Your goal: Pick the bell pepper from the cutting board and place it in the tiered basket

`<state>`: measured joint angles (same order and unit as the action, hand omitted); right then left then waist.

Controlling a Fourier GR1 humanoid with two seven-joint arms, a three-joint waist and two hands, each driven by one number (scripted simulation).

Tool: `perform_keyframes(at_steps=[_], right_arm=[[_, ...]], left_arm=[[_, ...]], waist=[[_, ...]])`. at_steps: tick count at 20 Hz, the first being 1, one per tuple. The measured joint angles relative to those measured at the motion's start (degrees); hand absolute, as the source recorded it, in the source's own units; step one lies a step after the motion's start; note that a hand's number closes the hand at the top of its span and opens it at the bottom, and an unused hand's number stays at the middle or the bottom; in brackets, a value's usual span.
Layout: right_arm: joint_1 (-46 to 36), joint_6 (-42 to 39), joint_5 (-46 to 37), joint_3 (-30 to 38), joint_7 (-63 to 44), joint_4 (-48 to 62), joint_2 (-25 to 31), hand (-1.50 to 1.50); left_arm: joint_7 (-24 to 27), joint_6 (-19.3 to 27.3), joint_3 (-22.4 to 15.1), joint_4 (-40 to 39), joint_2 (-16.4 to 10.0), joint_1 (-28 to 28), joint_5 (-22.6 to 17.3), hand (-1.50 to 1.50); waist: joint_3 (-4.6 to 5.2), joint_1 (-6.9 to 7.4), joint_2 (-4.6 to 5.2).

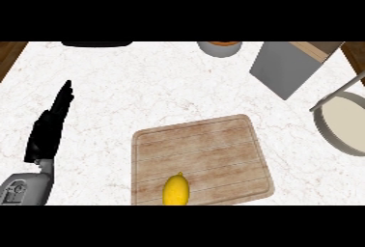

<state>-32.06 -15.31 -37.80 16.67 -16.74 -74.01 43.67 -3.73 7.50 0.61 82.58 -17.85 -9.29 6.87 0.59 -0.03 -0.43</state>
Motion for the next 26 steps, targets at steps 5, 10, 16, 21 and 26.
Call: perform_keyframes(at_steps=[5,10,16,21,26], right_arm=[[1.61,-0.01,2.40,2.79,0.16,2.16,-1.50,-1.50],[2.28,4.25,5.43,7.08,2.40,2.88,-3.76,-1.50],[2.10,6.22,9.63,12.42,3.53,1.25,-2.74,-1.50],[2.22,3.71,13.50,18.01,0.13,1.06,1.75,-1.50],[7.26,-3.07,20.31,26.49,-2.94,0.76,5.82,-1.50]], left_arm=[[-0.42,-1.08,0.66,1.86,-0.43,1.51,-0.34,0.00],[-0.29,-0.79,0.69,1.24,0.34,1.28,0.61,0.00],[0.19,-1.00,1.04,1.05,1.26,1.50,1.02,0.00],[-0.82,-1.53,1.86,1.67,0.84,0.83,1.23,0.00],[-0.12,-1.02,1.93,2.15,1.64,2.33,1.72,0.00]], waist=[[-0.05,0.00,-0.20],[-0.19,-0.18,-0.16],[-0.49,-0.07,0.24],[-0.54,-0.21,0.29],[-0.56,-0.90,0.16]])
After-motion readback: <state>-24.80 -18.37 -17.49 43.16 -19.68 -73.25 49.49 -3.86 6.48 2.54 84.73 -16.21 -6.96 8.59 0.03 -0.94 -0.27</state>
